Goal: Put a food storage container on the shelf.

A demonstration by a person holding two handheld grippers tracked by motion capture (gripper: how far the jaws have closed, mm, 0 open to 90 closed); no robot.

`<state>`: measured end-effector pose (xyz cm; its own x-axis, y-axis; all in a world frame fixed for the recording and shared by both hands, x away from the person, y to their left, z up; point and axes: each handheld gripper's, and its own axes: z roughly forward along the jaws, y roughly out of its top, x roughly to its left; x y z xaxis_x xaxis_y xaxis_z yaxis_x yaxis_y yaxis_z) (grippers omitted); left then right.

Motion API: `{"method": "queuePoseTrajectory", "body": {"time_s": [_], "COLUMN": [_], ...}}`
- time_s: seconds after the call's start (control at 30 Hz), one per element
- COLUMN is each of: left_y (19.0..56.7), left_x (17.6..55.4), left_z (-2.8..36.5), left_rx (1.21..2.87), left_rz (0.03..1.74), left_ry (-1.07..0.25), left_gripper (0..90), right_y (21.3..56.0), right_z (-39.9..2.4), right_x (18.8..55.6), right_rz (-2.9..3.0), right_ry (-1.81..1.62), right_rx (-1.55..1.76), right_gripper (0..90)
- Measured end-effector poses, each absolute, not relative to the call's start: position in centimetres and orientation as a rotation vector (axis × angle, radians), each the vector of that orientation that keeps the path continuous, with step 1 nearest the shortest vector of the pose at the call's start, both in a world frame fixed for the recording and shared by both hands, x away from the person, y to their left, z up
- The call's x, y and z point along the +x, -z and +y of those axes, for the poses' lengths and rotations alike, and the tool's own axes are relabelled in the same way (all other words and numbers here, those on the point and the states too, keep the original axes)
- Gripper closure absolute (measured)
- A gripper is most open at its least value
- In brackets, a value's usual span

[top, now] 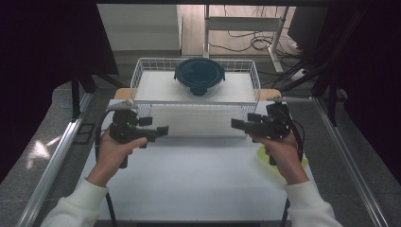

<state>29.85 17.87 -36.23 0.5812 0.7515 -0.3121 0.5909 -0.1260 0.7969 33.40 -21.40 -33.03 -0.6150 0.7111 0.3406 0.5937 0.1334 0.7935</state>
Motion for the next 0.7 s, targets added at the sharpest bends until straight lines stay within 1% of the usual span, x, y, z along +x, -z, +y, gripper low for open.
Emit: {"method": "queuePoseTrajectory", "body": {"time_s": [0.03, 0.07, 0.1, 0.17, 0.27, 0.3, 0.4, 0.5, 0.7], "left_y": [37.2, 37.2, 38.4, 39.6, 40.8, 41.4, 43.1, 44.0, 45.0], "left_x": [29.0, 29.0, 28.2, 27.5, 26.9, 26.6, 25.8, 25.1, 24.3], "left_z": [17.5, 17.5, 16.9, 16.4, 16.0, 15.8, 15.8, 16.3, 16.5], "left_rx": [1.841, 1.841, 1.864, 1.881, 1.915, 1.931, 1.956, 1.917, 1.931], "left_rz": [1.101, 1.101, 1.097, 1.103, 1.101, 1.109, 1.152, 1.181, 1.208], "left_ry": [-0.215, -0.215, -0.195, -0.188, -0.181, -0.186, -0.222, -0.204, -0.207], "left_gripper": [19.6, 19.9, 19.9, 20.1, 20.4, 20.6, 20.7, 21.1, 21.1], "right_y": [33.7, 33.7, 35.0, 36.3, 37.3, 38.2, 39.2, 41.0, 42.6], "right_z": [-21.6, -21.6, -22.1, -22.6, -23.2, -23.5, -23.9, -24.7, -24.6], "right_x": [32.9, 32.9, 32.0, 31.3, 30.7, 30.1, 29.4, 28.6, 27.7], "right_rz": [2.276, 2.276, 2.288, 2.305, 2.315, 2.332, 2.342, 2.36, 2.4], "right_ry": [-1.474, -1.474, -1.427, -1.408, -1.407, -1.374, -1.325, -1.307, -1.263], "right_rx": [1.315, 1.315, 1.312, 1.311, 1.321, 1.316, 1.315, 1.359, 1.36], "right_gripper": [18.5, 18.5, 18.8, 19.1, 19.4, 19.3, 19.4, 20.1, 20.8]}}
